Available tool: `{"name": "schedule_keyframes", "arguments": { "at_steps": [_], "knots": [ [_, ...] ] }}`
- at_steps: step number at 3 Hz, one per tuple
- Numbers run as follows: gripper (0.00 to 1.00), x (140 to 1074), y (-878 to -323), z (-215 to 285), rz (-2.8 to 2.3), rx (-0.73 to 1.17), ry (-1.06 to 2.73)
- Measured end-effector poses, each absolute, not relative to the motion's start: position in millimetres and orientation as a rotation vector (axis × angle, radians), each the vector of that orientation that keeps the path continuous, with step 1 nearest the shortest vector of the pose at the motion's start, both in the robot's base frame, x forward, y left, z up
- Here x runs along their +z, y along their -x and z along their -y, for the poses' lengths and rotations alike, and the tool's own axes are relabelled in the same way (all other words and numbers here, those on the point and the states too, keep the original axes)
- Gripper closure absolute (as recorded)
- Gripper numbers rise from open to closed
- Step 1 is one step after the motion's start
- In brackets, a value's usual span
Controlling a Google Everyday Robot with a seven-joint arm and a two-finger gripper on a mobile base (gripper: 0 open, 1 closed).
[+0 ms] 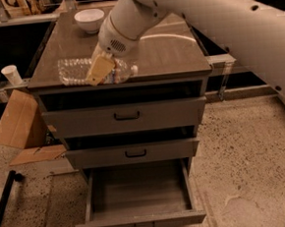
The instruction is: Place water bottle into bottom drawer
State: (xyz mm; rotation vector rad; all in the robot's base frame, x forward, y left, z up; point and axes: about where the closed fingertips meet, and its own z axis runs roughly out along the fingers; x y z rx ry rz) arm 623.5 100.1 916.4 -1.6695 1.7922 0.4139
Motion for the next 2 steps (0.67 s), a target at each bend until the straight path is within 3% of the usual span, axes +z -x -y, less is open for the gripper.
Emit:
{"name": "schedule_keyframes", "arguments": {
  "at_steps": [2],
  "knots": [
    [1.00, 896.3, -615.4, -101.3, -1.817, 0.425, 1.702]
  ]
}}
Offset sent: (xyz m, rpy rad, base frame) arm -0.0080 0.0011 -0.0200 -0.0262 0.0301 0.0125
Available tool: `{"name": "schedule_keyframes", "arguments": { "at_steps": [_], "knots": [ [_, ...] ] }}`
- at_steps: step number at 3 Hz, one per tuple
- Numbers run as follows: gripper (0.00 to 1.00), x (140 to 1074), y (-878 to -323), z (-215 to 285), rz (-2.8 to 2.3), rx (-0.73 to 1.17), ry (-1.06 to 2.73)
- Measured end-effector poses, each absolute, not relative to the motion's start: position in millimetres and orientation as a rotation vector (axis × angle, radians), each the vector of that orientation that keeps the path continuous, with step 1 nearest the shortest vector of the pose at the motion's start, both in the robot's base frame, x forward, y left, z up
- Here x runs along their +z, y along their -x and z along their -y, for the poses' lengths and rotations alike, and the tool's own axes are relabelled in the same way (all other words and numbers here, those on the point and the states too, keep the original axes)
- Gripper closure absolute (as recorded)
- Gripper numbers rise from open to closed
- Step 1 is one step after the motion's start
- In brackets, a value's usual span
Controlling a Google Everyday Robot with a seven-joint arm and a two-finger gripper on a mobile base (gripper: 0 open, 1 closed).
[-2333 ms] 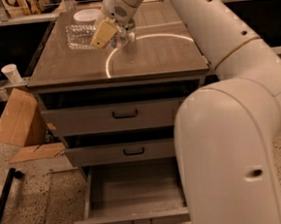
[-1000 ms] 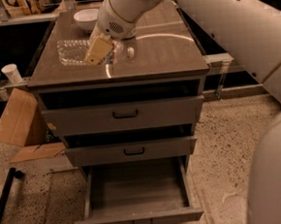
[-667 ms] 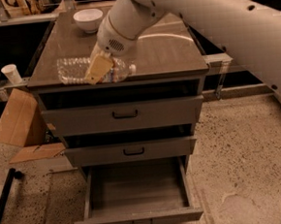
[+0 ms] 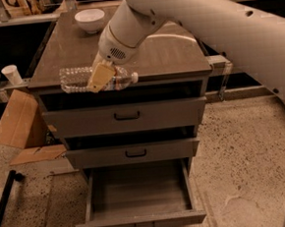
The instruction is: Place water bottle into bottom drawer
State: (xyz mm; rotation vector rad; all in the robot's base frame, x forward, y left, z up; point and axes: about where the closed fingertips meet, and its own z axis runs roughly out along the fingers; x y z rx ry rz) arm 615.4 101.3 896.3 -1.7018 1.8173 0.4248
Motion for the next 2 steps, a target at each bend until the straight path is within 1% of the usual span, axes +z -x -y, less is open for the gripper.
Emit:
{"name": "schedule_keyframes", "arguments": {
  "at_steps": [1, 2],
  "knots": [
    [1.00, 888.0, -608.3, -104.5, -1.844, 0.417, 1.712],
    [1.00, 852.8, -590.2, -98.6, -1.935, 0.464, 1.639]
  ]
}}
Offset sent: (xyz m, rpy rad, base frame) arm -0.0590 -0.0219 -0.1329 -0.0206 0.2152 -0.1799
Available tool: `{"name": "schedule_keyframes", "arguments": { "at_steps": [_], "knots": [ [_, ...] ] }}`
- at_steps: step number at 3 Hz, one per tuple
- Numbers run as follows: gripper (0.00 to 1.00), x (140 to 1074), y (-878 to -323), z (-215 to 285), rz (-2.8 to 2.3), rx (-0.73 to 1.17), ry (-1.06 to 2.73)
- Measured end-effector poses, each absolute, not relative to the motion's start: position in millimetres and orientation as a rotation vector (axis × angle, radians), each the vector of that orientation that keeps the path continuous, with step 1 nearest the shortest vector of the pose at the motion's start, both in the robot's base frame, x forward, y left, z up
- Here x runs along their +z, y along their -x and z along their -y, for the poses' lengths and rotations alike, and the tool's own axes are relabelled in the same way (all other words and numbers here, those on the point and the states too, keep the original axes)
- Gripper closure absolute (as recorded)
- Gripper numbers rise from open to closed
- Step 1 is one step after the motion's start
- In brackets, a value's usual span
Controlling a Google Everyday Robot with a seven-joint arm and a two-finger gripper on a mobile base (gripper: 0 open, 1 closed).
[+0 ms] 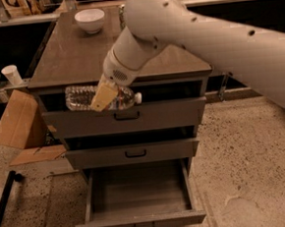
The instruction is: Place water bottle into bottom drawer
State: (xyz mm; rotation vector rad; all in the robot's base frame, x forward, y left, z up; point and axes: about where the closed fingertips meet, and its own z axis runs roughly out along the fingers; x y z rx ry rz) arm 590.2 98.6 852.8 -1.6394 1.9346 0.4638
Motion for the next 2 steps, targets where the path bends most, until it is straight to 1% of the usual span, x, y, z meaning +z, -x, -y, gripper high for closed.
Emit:
{"name": "schedule_keyframes", "arguments": {
  "at_steps": [2],
  "knots": [
    [1.00, 733.8, -539.3, -82.4, -2.126, 0.628, 1.470]
  ]
}}
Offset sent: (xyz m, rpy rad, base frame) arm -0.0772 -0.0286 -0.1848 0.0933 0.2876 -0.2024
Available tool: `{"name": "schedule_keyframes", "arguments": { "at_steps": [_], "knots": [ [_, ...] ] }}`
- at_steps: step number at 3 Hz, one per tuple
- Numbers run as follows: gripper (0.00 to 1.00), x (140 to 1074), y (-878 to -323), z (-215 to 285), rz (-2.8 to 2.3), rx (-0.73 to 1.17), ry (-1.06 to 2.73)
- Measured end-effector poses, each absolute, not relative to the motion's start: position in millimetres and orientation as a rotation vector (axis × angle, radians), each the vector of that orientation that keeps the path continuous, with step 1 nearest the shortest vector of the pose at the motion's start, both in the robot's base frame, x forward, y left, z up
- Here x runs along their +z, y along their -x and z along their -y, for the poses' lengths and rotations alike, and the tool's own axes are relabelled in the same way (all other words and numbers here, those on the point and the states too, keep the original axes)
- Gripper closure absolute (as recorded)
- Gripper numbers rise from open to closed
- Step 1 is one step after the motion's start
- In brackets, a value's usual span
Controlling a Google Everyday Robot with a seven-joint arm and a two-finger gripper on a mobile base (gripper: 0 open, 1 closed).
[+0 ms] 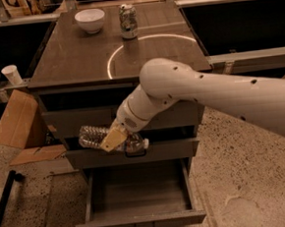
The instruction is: Place water bottle into bottom drawer
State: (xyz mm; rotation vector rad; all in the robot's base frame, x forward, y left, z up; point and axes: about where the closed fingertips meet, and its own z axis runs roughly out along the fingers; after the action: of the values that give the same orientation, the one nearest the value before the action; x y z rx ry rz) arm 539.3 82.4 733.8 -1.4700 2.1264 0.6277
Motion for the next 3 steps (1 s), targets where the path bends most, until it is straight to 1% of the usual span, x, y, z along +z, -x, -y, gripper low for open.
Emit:
{"name": "schedule_keyframes", "arguments": {
  "at_steps": [1, 3],
  "knots": [
    [1.00, 683.1, -522.4, -80.7, -2.177, 0.750, 1.406],
    [1.00, 672.4, -520.1, -81.3, -2.189, 0.772, 1.401]
  ]
}}
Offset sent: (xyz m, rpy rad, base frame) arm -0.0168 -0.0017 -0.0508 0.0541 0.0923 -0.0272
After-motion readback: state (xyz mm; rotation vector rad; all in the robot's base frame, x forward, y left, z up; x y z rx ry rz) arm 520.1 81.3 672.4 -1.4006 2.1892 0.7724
